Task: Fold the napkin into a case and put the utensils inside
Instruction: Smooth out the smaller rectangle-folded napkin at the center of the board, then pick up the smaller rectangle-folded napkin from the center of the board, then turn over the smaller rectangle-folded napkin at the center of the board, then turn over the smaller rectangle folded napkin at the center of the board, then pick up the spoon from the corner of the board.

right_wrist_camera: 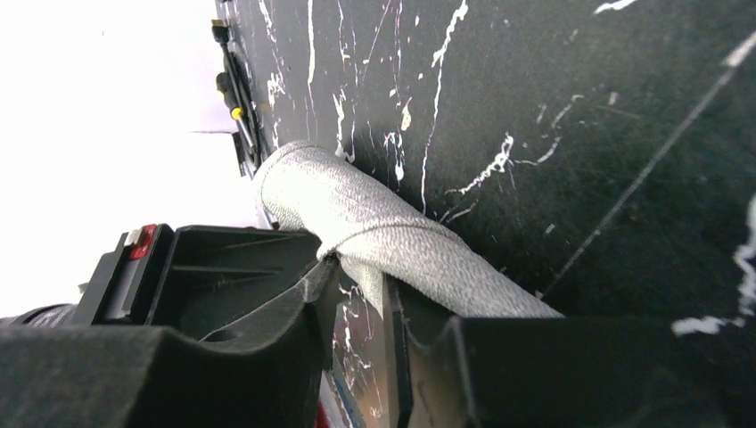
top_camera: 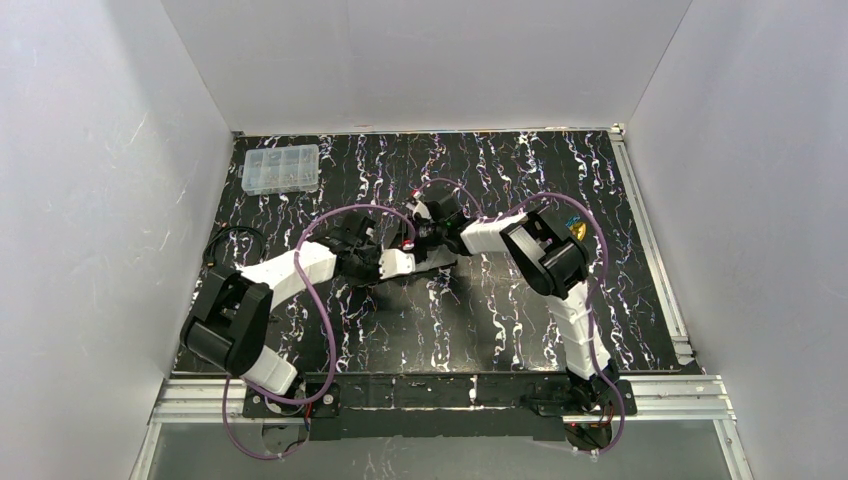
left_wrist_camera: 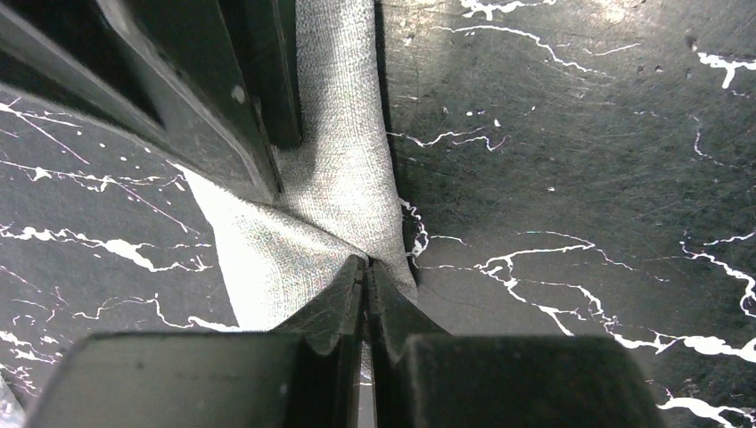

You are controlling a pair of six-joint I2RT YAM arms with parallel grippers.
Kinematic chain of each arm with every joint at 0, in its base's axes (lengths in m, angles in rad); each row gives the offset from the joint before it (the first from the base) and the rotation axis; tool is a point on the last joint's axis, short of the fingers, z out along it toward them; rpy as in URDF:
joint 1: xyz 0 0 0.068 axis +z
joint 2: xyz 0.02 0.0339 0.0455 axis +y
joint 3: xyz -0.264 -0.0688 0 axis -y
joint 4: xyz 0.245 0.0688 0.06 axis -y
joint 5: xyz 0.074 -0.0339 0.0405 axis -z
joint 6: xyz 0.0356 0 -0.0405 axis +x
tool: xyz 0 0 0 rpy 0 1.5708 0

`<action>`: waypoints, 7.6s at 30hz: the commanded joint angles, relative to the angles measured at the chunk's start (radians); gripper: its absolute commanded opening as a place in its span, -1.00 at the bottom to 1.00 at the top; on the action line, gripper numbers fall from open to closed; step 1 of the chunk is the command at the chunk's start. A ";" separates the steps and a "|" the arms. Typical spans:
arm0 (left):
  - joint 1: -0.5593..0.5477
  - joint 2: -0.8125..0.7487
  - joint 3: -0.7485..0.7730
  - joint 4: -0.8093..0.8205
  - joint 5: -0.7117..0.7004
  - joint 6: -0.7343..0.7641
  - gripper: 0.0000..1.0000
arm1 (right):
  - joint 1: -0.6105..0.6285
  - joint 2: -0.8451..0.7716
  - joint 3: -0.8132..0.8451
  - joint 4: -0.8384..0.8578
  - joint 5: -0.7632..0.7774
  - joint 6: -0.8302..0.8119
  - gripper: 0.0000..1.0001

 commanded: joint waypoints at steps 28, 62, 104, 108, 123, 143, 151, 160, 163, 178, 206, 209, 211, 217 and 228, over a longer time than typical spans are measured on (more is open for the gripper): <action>-0.005 0.024 0.042 -0.078 -0.011 -0.039 -0.86 | 0.000 0.131 0.146 -0.065 -0.012 -0.077 -0.60; 0.209 -0.326 -0.281 0.188 0.411 0.678 0.76 | 0.007 0.153 0.134 -0.085 -0.021 -0.105 -0.62; 0.195 -0.217 0.044 -0.368 0.556 0.697 -1.00 | -0.082 -0.027 0.305 -0.392 0.065 -0.511 -0.05; 0.185 -0.254 0.138 -0.542 0.622 0.459 -1.00 | -0.081 -0.063 0.281 -0.387 0.097 -0.639 -0.03; 0.246 -0.037 0.271 -0.659 1.024 -0.520 -1.00 | -0.130 -0.301 0.122 -0.610 -0.004 -0.839 -0.01; 0.461 0.233 0.183 -0.397 0.820 -0.760 -1.00 | -0.097 -0.474 -0.133 -0.511 -0.069 -0.740 -0.06; 0.462 0.260 0.248 -0.460 0.582 -0.718 -0.54 | 0.000 -0.360 -0.157 -0.209 -0.071 -0.515 -0.10; 0.462 0.126 0.332 -0.479 0.480 -0.646 0.18 | 0.023 -0.134 0.009 -0.264 -0.121 -0.519 -0.15; 0.462 0.094 0.410 -0.535 0.447 -0.586 0.16 | 0.028 -0.126 0.011 -0.266 -0.108 -0.522 -0.16; 0.221 0.124 0.342 -0.525 0.581 -0.514 -0.40 | 0.002 -0.172 0.042 -0.290 -0.109 -0.504 -0.16; 0.217 0.244 0.207 -0.358 0.255 -0.509 -0.83 | -0.110 -0.238 -0.247 -0.483 -0.084 -0.638 -0.37; 0.217 0.224 0.206 -0.383 0.279 -0.529 -0.78 | -0.111 -0.259 -0.210 -0.534 -0.065 -0.661 -0.30; 0.217 0.203 0.231 -0.422 0.295 -0.550 -0.71 | -0.113 -0.288 -0.173 -0.601 -0.036 -0.689 -0.15; 0.219 0.136 0.487 -0.645 0.345 -0.596 -0.21 | -0.128 -0.415 0.030 -0.923 0.185 -0.788 0.96; 0.277 0.088 0.863 -0.797 0.158 -0.660 0.19 | -0.743 -0.687 -0.234 -0.619 0.409 -0.390 0.97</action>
